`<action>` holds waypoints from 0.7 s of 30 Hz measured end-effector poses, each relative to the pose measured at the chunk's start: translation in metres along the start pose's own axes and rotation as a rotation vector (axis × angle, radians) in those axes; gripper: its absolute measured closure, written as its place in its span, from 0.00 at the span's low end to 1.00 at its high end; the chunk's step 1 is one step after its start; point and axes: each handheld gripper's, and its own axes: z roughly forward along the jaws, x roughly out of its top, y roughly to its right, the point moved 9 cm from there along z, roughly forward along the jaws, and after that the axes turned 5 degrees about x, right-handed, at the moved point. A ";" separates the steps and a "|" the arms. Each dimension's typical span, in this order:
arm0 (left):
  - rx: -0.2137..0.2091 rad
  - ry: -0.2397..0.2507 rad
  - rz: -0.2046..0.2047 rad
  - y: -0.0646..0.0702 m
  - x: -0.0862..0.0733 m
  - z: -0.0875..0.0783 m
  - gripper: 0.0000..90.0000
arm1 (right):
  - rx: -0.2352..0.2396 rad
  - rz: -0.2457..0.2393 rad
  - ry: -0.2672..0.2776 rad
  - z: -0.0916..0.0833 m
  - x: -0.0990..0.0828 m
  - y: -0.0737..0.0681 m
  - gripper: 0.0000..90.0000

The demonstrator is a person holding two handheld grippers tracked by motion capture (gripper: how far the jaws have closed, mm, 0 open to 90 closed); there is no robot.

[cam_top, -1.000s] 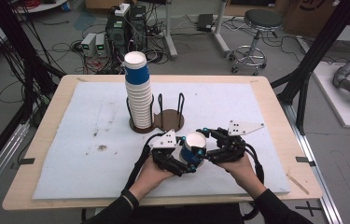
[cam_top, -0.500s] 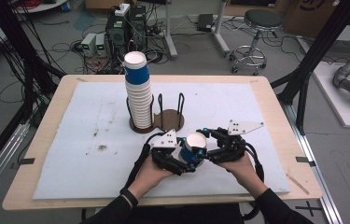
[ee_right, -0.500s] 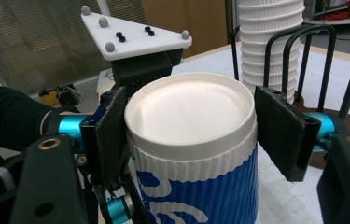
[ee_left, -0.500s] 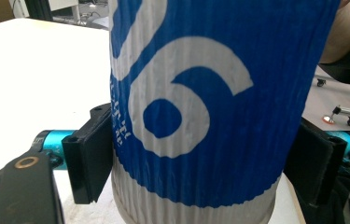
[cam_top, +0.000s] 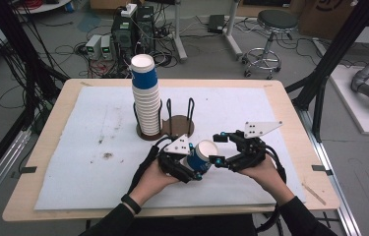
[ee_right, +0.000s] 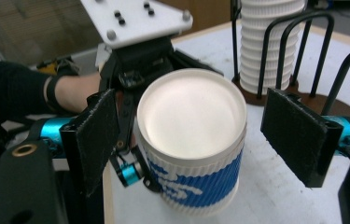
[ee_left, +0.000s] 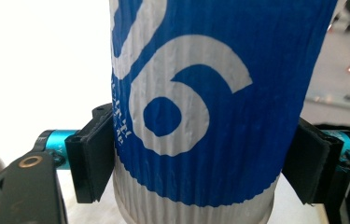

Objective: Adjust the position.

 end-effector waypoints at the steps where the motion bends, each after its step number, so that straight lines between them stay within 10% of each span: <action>1: 0.010 -0.014 0.015 0.000 0.001 -0.001 0.24 | -0.002 0.000 -0.011 0.001 -0.001 0.000 0.22; 12: 0.035 -0.055 0.084 0.006 0.005 -0.001 0.22 | -0.033 -0.064 -0.128 0.020 -0.014 -0.002 0.31; 21: 0.006 0.188 -0.026 0.001 0.017 -0.013 0.12 | -0.004 -0.035 -0.010 0.006 -0.002 -0.001 0.32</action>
